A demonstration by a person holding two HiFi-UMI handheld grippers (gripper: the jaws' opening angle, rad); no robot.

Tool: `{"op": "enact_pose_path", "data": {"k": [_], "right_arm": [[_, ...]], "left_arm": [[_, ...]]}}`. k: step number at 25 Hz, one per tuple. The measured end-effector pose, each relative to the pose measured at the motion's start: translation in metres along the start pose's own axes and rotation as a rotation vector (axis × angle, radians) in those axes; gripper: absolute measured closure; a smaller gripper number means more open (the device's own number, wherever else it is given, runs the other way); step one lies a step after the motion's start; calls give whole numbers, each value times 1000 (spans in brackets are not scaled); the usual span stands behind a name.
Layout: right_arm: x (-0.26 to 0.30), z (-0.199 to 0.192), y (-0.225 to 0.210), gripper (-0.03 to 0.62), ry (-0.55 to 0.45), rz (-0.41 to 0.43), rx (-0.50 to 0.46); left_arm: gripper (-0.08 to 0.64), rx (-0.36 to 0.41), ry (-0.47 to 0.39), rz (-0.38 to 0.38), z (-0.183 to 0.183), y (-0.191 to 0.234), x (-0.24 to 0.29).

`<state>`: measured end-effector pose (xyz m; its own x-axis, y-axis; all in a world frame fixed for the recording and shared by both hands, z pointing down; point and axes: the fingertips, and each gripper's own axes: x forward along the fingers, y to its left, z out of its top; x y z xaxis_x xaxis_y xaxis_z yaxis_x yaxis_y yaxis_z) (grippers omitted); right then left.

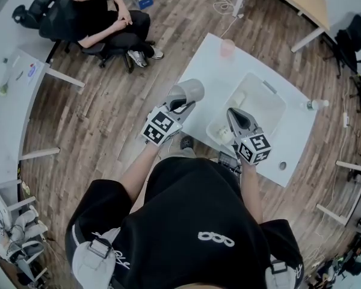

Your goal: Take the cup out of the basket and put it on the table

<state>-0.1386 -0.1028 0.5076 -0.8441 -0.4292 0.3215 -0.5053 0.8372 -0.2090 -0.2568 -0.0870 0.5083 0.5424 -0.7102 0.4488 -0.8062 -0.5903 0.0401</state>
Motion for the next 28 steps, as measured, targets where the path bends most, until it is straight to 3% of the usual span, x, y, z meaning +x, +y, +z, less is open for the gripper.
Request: {"op": "enact_pose_path", "data": {"k": [11, 17, 21, 28], "right_arm": [[7, -17, -11, 566, 31, -58, 45], [8, -27, -17, 567, 49, -100, 69], [8, -34, -23, 566, 61, -129, 87], [4, -51, -31, 566, 90, -169, 120]], "left_arm": [[520, 46, 140, -45, -47, 22, 40], [520, 116, 263, -85, -85, 39, 80], [520, 208, 394, -112, -116, 52, 111], [520, 437, 631, -204, -172, 54, 159]]}}
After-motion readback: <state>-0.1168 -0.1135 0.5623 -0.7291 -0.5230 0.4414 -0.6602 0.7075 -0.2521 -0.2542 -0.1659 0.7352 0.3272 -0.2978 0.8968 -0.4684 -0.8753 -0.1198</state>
